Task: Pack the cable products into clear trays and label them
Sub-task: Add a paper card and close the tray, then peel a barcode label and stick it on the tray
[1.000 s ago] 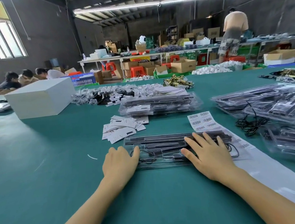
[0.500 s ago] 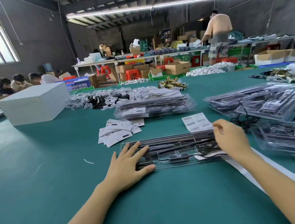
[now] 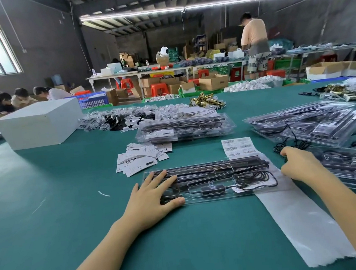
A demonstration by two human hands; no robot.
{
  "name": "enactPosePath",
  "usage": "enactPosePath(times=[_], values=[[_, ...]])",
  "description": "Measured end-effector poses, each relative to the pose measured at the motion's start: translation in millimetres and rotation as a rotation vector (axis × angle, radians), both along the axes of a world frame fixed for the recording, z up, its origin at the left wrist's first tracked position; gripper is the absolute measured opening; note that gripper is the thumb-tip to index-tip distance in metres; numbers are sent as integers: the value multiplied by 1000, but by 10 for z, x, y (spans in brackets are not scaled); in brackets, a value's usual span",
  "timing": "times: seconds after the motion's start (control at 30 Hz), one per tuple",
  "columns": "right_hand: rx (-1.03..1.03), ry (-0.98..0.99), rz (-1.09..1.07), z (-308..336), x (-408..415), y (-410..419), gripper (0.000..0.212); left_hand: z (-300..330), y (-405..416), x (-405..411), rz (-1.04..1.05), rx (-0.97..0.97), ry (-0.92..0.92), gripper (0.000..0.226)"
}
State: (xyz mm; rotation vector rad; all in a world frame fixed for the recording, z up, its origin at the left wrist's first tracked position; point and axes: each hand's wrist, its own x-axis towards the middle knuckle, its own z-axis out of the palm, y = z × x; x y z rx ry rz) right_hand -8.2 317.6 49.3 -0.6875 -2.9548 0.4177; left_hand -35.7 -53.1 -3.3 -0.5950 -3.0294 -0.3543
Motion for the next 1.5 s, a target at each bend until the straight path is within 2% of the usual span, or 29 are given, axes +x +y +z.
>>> enactPosePath(times=[0.17,0.3,0.37,0.47,0.63,0.9,0.97,1.1,1.2,1.3,1.5], values=[[-123,-38,-48,71,12,22,33,0,-9,13,-4,13,2,86],[-224,-224,-33,157,81,36,22,3,-8,16,-4,5,12,85],[-255,-262,-21,170,109,62,29,2,-8,14,-4,11,13,84],[-283,-263,17,163,94,121,43,-2,-15,7,-1,9,11,83],[-452,-237,-4,141,74,149,24,20,-107,-60,44,-20,3,85],[-777,-191,-32,81,30,121,16,8,-161,-91,65,12,6,85],[-674,-223,-12,106,42,92,22,6,-165,-90,67,14,6,85],[-308,-316,68,143,69,-43,55,0,-164,-94,68,12,8,86],[-72,-363,127,132,86,-191,54,0,-164,-98,69,14,5,86],[-67,-352,115,141,100,-219,51,3,-167,-96,67,15,5,86],[-245,-290,78,107,66,-240,44,13,-163,-82,68,12,5,87]])
